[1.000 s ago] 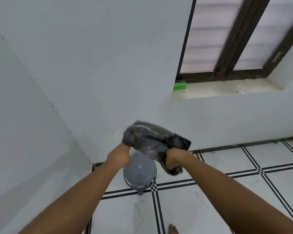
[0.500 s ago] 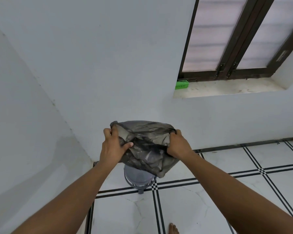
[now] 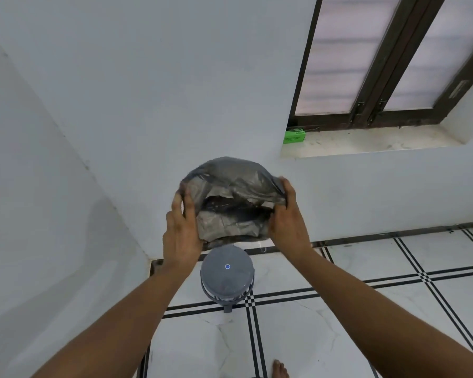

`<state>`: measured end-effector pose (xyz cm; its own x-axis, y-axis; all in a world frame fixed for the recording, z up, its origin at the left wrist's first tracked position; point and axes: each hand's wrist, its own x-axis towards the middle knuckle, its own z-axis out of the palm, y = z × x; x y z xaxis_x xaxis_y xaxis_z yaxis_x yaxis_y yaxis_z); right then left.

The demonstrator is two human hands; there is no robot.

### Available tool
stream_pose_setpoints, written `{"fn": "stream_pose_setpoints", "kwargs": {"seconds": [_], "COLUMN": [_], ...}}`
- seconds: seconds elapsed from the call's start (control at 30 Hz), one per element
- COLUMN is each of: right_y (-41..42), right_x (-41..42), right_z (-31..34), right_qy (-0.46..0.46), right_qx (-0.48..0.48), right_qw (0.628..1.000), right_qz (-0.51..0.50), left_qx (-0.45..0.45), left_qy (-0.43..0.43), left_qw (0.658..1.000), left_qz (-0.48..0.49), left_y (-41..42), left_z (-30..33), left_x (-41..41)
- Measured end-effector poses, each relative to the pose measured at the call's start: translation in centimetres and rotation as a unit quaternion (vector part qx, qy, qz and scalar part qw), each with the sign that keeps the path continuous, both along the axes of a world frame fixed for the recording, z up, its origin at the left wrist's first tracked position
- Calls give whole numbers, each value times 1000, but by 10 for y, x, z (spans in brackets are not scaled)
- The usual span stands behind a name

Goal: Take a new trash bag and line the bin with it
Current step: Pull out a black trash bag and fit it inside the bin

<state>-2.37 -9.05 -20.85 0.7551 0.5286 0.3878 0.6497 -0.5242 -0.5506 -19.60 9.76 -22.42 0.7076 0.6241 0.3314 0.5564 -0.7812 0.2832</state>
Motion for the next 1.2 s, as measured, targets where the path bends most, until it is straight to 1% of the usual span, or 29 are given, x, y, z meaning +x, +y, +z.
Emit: {"fn": "stream_pose_setpoints", "kwargs": {"seconds": [0.03,0.07,0.1,0.13,0.17,0.2,0.23,0.27,0.3,0.37,0.4,0.47,0.53,0.6,0.63,0.67,0.7,0.73,0.77,0.8,0.83,0.87,0.9,0.93,0.97,1.03,1.1,1.13,1.2], "right_y": [-3,-7,-13,-18,-21,-23,-23,-23,-20,-15,-12,-10,-12,-16,-19,-21,-21,-20,-19,-17,-13,-9,-6,-3,-1,0,-3,-6,-11], "right_x": [0,2,4,2,0,-2,-3,-5,-4,-3,-5,-6,-6,-7,-7,-9,-11,-12,-12,-12,-9,-8,-8,-9,-10,-13,-16,-16,-22], "right_z": [-8,-15,-20,-22,-20,-20,-18,-16,-14,-10,-8,-8,-15,-26,-28,-27,-24,-23,-21,-18,-18,-17,-15,-13,-12,-8,-11,-13,-10], "right_qy": [-26,-32,-11,48,126,197,240,253,239,150,102,12,-21,24,75,140,206,244,253,237,199,158,128,102,73,21,37,82,176], "right_qx": [-74,-195,-343,-493,-605,-667,-677,-648,-584,-363,-245,-111,-126,-293,-422,-546,-628,-667,-660,-617,-539,-430,-313,-207,-129,-74,-161,-271,-512], "right_qw": [997,979,936,860,771,695,669,695,761,918,964,994,992,955,901,820,738,687,690,735,810,885,939,972,989,997,986,959,834], "right_qz": [21,47,82,118,154,182,191,181,150,56,24,18,20,30,60,100,136,154,158,148,121,88,58,34,14,-10,4,34,109], "left_qx": [18,19,-16,-89,-196,-315,-401,-438,-422,-310,-235,-87,5,3,-46,-118,-184,-235,-269,-274,-247,-211,-170,-117,-67,-5,16,5,-67], "left_qy": [52,124,211,292,362,419,440,419,361,155,69,-5,52,205,295,379,446,487,487,457,397,292,183,99,49,42,128,196,354], "left_qw": [998,992,977,951,911,852,804,795,830,935,966,994,998,978,952,914,871,837,829,845,883,933,968,988,996,999,992,980,929], "left_qz": [-14,-24,-33,-41,-34,-16,5,30,45,75,81,64,24,-37,-68,-87,-89,-80,-63,-46,-26,-1,20,28,30,28,-3,-35,-85], "left_y": [0,1,1,3,4,4,2,0,1,2,-1,-3,0,7,9,11,12,11,9,6,6,6,6,6,5,7,12,17,30], "left_z": [-11,-22,-32,-41,-44,-44,-39,-35,-33,-31,-25,-19,-19,-33,-39,-41,-40,-38,-36,-33,-32,-30,-27,-24,-18,-12,-16,-25,-43], "left_x": [-3,-7,-11,-15,-19,-22,-23,-22,-18,-10,-8,-7,-10,-15,-18,-21,-22,-23,-23,-20,-18,-16,-14,-13,-13,-16,-20,-23,-35]}}
